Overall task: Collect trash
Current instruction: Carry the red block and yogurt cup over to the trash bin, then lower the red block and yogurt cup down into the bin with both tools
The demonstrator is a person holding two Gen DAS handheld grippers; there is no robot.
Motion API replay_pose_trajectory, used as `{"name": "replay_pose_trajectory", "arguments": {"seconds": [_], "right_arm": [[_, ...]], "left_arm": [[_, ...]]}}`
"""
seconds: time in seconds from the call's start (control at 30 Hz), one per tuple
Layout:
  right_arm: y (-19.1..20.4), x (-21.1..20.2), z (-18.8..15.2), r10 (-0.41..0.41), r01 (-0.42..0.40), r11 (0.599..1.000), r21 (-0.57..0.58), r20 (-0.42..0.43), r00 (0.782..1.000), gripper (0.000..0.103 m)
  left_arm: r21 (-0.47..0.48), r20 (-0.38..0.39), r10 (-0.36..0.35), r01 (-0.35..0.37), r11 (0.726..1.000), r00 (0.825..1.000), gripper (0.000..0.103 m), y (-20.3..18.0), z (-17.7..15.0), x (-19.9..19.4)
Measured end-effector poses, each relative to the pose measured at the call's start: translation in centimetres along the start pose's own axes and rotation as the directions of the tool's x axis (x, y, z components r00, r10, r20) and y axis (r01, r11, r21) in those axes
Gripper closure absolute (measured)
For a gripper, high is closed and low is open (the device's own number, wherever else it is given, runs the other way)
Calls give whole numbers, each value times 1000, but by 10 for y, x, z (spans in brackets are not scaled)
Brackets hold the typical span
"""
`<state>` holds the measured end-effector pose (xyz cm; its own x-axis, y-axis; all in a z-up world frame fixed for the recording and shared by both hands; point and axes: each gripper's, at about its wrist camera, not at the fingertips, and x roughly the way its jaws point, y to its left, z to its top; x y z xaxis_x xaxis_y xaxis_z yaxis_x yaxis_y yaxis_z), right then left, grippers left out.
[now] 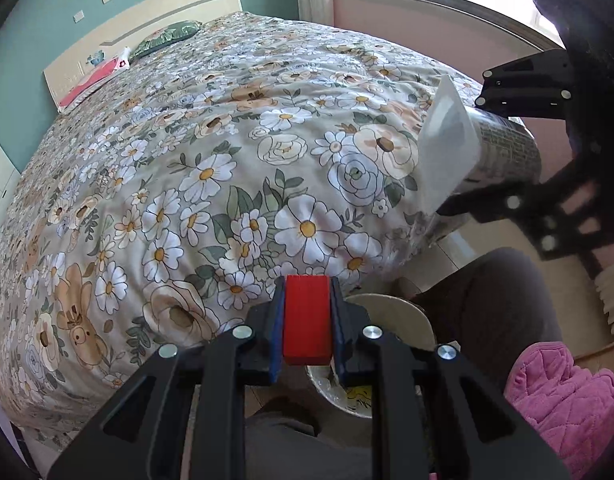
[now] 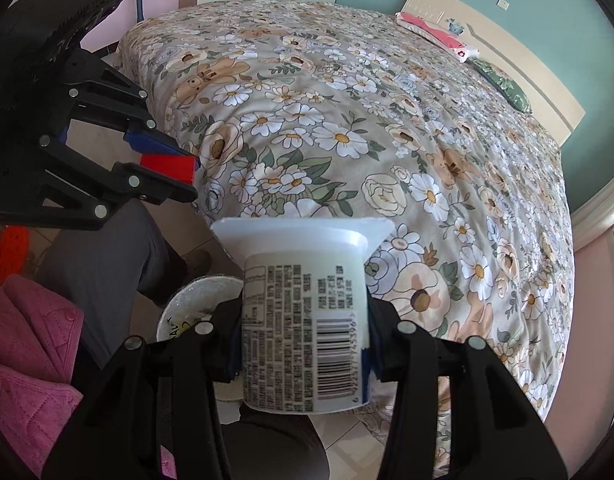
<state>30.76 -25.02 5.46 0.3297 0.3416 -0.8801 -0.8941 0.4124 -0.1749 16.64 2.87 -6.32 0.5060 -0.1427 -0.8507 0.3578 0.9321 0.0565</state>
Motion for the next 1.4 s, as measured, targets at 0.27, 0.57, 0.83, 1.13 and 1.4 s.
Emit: {"name": "replay_pose_trajectory", "arguments": {"seconds": [0.27, 0.57, 0.83, 1.13, 1.4], "right_arm": [[24, 40, -31, 37, -38, 999, -12, -78, 996, 55], [42, 83, -64, 114, -109, 993, 38, -148, 982, 55], [59, 116, -87, 175, -163, 984, 76, -196, 965, 55], [65, 153, -109, 232, -206, 970, 128, -245, 941, 55], [65, 187, -126, 268, -226, 958, 174, -282, 921, 55]], "left_arm": [[-18, -72, -28, 27, 999, 997, 81, -5, -28, 39], [-34, -146, -59, 55, 998, 988, 81, -9, -53, 78], [-52, -215, -87, 78, 996, 973, 81, -16, -74, 114], [-81, -280, -123, 104, 991, 952, 81, -24, -92, 153], [-104, -331, -152, 124, 987, 931, 81, -28, -103, 186]]}}
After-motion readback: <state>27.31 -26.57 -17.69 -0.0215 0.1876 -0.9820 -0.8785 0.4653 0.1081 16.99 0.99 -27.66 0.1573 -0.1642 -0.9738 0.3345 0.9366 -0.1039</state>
